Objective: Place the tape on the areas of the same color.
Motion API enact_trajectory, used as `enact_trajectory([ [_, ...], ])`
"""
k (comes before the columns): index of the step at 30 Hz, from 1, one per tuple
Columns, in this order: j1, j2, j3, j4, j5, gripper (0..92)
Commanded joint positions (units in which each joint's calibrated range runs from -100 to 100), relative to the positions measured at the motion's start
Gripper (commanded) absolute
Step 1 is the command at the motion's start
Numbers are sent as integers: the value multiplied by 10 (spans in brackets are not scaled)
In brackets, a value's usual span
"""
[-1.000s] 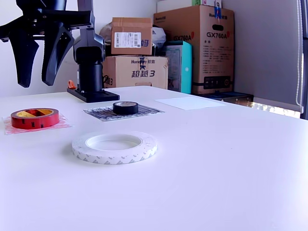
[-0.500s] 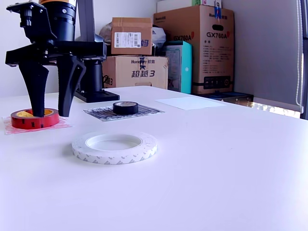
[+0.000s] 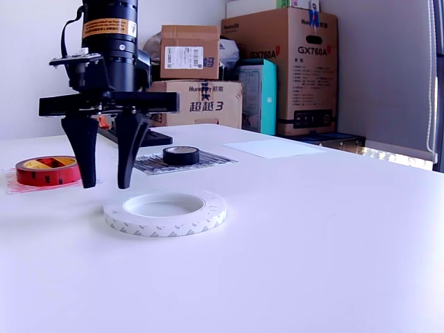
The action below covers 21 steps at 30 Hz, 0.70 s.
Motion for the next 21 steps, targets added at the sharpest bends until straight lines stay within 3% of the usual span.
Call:
enact_trajectory([
  [1,1,6,5,14,38,446],
  [21,6,12,-1,30,85,446],
])
